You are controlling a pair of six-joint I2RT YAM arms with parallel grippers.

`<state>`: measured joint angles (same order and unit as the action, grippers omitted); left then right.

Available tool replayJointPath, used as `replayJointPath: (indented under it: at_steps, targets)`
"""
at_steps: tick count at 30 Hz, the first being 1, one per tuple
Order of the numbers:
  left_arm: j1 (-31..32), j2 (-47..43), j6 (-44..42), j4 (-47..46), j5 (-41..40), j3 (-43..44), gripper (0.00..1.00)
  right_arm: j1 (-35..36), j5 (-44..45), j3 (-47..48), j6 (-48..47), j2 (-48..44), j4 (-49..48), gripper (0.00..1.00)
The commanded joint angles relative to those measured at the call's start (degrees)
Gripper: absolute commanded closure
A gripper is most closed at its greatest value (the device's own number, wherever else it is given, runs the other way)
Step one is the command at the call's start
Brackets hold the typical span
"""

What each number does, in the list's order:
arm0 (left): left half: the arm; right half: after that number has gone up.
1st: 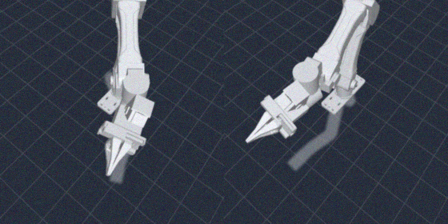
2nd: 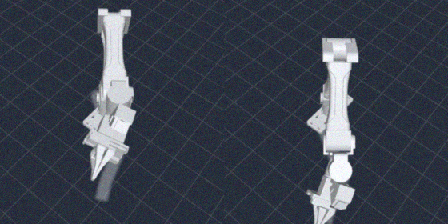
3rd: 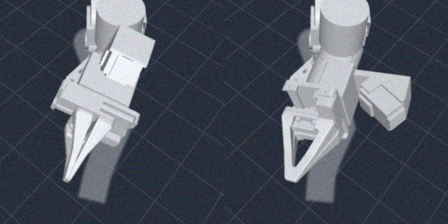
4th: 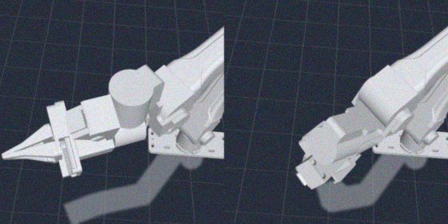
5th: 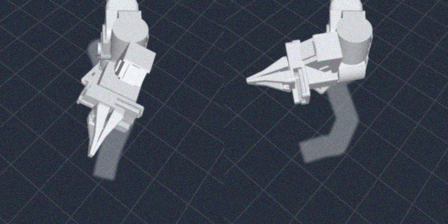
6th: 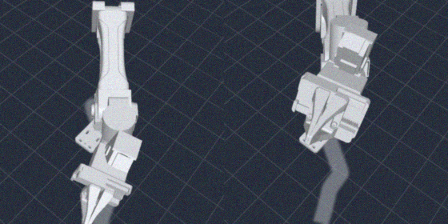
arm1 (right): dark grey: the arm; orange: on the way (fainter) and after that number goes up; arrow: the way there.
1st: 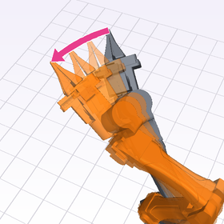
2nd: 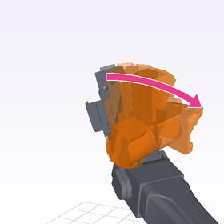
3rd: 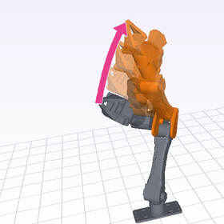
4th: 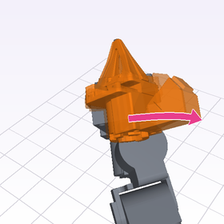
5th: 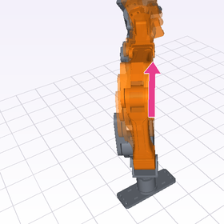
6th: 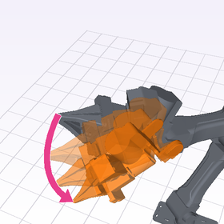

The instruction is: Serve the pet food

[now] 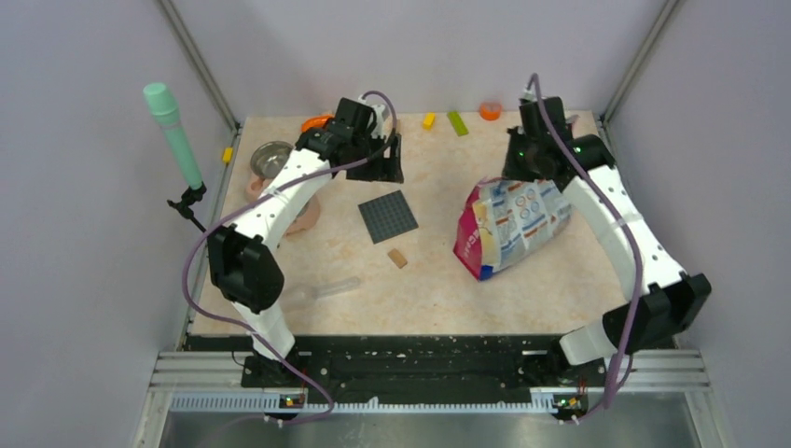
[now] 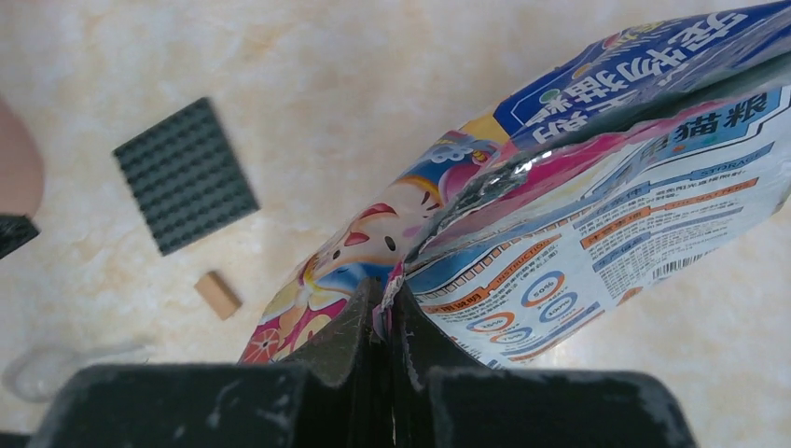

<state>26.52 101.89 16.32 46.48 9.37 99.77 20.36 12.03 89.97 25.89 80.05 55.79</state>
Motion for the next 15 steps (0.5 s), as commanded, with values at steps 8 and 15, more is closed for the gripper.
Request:
replayJointPath:
  at_steps: [8, 15]
  targets:
    - [-4.20, -7.33, 8.72, -6.31, 1.48, -3.12, 0.20, 2.97, -25.75, 20.26, -28.31, 14.40, -11.08, 1.00]
    - [-4.23, -6.66, 11.18, -7.98, 3.29, -3.13, 0.20, 2.98, -32.03, 23.94, -31.56, 16.72, -9.26, 1.00]
